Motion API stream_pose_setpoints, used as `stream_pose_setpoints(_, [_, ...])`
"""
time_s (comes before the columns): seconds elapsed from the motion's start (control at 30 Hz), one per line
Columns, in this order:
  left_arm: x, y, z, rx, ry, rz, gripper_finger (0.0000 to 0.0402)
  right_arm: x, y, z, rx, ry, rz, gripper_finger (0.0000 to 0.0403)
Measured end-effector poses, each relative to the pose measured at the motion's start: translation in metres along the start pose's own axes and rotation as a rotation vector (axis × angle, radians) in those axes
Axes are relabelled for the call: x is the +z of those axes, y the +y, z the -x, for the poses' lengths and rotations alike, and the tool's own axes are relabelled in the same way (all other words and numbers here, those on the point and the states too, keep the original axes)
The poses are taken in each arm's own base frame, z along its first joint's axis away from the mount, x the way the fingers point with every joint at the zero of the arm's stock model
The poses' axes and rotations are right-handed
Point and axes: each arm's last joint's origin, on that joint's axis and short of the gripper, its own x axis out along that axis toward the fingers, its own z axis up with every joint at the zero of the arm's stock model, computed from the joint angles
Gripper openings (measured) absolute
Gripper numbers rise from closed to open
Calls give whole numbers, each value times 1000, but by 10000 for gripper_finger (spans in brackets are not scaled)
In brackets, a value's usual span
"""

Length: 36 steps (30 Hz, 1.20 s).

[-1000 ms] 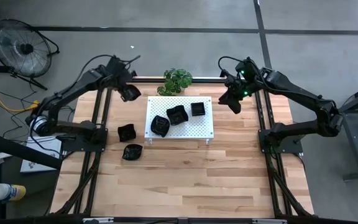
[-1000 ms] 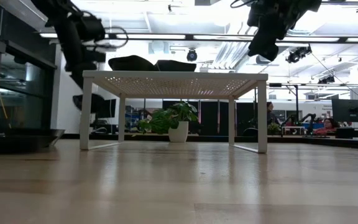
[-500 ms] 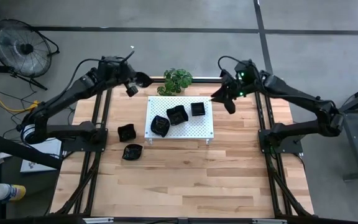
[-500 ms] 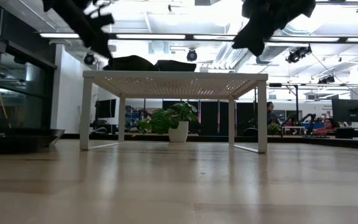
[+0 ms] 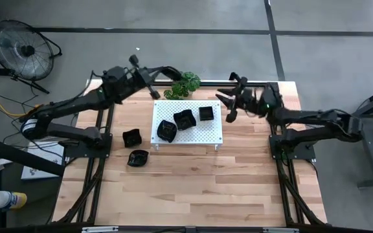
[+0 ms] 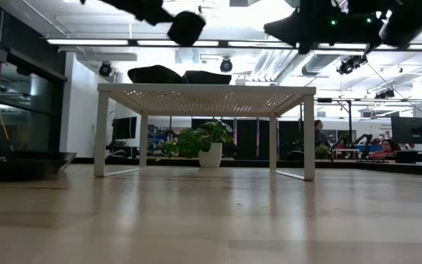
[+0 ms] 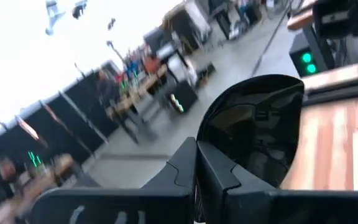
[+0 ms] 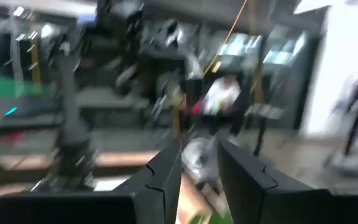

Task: Pick & Place Mini shaped plates
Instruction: Stack the leaf shaped plate on top of the leaf shaped plates on the shelf

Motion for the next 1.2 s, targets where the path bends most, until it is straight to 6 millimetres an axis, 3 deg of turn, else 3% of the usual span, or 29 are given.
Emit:
stream_pose_setpoints(0.13, [11, -17, -11, 37, -82, -69, 0, -8, 16, 6, -87, -138, 76, 99])
stream_pose_setpoints(0.37, [21, -37, -31, 113, -235, -53, 0, -10, 29, -4, -116, -166, 108, 99])
stream_pose_setpoints(0.87, [14, -70, -59, 88, -440, -11, 0, 8, 28, -41, -167, -198, 180, 102])
stream_pose_setpoints(1.2, [14, -72, -61, 66, -458, -17, 0, 19, 26, -55, -178, -148, 186, 160])
